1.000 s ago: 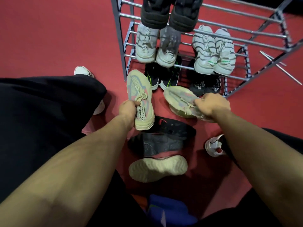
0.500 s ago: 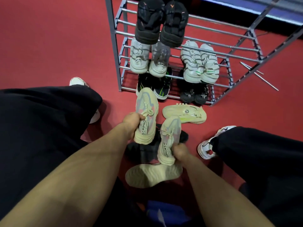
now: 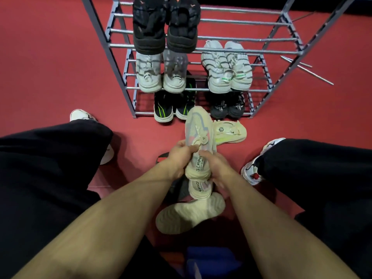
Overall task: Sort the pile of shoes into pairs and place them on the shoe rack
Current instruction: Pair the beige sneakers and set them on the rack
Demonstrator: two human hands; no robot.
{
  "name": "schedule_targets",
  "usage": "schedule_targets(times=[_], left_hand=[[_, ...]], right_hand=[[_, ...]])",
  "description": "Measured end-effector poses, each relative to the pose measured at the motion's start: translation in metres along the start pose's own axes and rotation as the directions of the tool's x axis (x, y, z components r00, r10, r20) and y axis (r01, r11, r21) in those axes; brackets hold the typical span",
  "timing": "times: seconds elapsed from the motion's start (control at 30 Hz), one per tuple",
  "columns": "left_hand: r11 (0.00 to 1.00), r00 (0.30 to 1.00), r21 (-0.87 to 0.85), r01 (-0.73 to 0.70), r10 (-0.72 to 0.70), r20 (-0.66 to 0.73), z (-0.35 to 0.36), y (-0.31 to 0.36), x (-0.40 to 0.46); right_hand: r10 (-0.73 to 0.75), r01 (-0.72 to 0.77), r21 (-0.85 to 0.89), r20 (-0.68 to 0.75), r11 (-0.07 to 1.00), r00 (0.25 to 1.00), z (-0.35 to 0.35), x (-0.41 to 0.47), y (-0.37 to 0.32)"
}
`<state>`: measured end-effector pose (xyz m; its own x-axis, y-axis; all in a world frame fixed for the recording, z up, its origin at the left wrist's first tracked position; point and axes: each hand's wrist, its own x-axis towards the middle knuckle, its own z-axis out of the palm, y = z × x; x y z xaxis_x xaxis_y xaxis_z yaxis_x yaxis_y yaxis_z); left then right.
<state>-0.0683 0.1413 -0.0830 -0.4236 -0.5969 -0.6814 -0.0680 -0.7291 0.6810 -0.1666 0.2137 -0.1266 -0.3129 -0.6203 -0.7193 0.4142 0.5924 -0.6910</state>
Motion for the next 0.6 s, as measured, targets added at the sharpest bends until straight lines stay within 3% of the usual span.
schedule_targets(times=[0.07, 0.13, 0.2, 0.27, 0.4, 0.6], left_hand=[[0.999, 0.999, 0.052, -0.01, 0.008, 0.033, 0.006, -0.005, 0.006], [0.947, 0.996, 0.321, 0.028, 0.001, -0.09, 0.001, -0.021, 0.015], [0.724, 0.973, 0.672, 0.159, -0.001, -0.23, -0.015, -0.048, 0.025], [0.594, 0.962, 0.759, 0.266, -0.121, -0.243, -0.027, -0.071, 0.03], [0.674, 0.933, 0.657, 0.339, -0.331, -0.142, -0.025, -0.079, 0.023], [0.803, 0.961, 0.534, 0.263, -0.267, -0.072, -0.032, -0.066, 0.026]], right_hand=[[-0.091, 0.093, 0.015, -0.078, 0.996, 0.993, -0.019, 0.002, -0.002], [-0.154, 0.16, 0.013, -0.203, 0.987, 0.967, -0.041, 0.006, 0.006], [-0.181, 0.173, -0.053, -0.32, 0.983, 0.93, -0.058, 0.007, 0.021], [-0.165, 0.119, -0.131, -0.422, 0.984, 0.891, -0.07, 0.009, 0.038], [-0.095, 0.005, -0.178, -0.497, 0.984, 0.862, -0.082, 0.008, 0.05], [-0.127, 0.101, -0.08, -0.474, 0.992, 0.871, -0.073, 0.001, 0.032]])
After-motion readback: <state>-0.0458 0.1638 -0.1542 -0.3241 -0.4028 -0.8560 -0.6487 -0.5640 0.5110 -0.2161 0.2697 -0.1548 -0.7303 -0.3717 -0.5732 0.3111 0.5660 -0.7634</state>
